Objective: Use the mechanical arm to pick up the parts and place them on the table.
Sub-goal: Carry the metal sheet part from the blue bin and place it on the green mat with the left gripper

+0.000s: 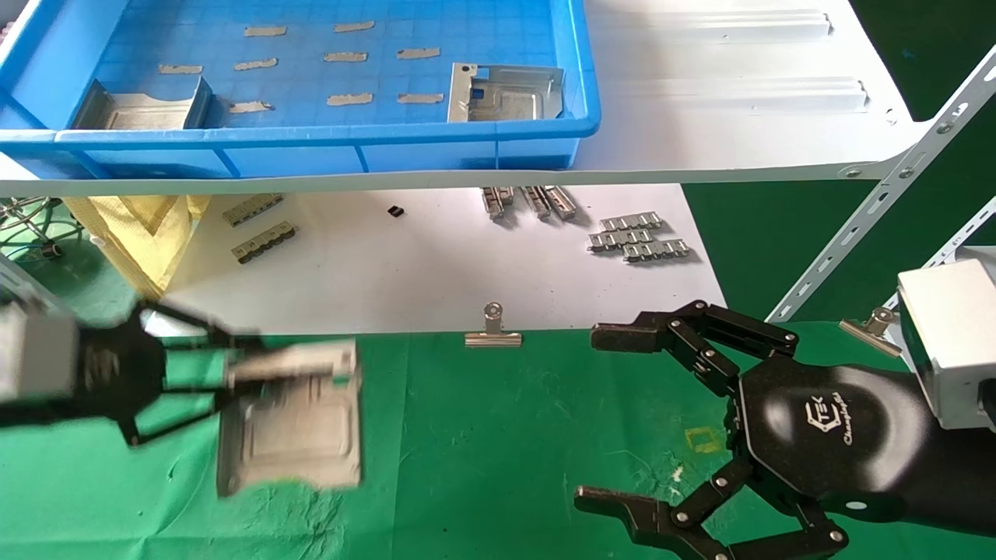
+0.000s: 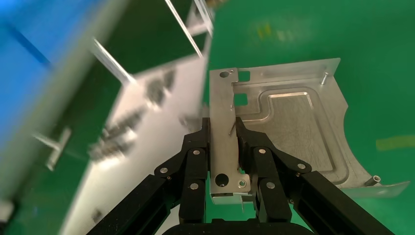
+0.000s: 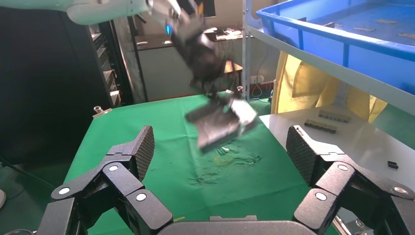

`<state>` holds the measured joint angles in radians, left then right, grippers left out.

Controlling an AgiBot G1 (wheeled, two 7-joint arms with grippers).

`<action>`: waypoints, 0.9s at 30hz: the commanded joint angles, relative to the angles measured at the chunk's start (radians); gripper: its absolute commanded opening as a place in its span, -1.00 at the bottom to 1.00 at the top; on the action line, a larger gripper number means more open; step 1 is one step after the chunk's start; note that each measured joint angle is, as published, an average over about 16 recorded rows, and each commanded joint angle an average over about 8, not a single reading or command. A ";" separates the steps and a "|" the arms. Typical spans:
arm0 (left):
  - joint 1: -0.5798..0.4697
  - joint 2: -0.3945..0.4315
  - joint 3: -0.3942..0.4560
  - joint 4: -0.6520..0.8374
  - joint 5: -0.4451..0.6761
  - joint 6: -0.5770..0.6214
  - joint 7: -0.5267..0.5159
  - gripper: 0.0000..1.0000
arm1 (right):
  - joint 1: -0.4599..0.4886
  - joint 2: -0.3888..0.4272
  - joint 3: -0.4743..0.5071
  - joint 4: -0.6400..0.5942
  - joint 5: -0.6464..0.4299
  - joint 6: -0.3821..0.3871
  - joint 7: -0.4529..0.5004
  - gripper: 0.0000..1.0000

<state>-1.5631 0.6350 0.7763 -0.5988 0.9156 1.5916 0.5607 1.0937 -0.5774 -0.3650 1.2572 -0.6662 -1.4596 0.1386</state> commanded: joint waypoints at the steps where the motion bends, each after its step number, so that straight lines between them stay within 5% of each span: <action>1: 0.014 -0.005 0.046 0.019 0.019 -0.004 0.038 -1.00 | 0.000 0.000 0.000 0.000 0.000 0.000 0.000 1.00; 9: 0.020 0.063 0.115 0.240 0.079 -0.022 0.181 -0.89 | 0.000 0.000 0.000 0.000 0.000 0.000 0.000 1.00; 17: -0.018 0.116 0.134 0.377 0.100 -0.026 0.279 0.96 | 0.000 0.000 0.000 0.000 0.000 0.000 0.000 1.00; 27: -0.052 0.154 0.141 0.457 0.095 -0.008 0.304 1.00 | 0.000 0.000 0.000 0.000 0.000 0.000 0.000 1.00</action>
<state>-1.6072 0.7802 0.9140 -0.1557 0.9973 1.5826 0.8472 1.0937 -0.5773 -0.3652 1.2572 -0.6661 -1.4595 0.1385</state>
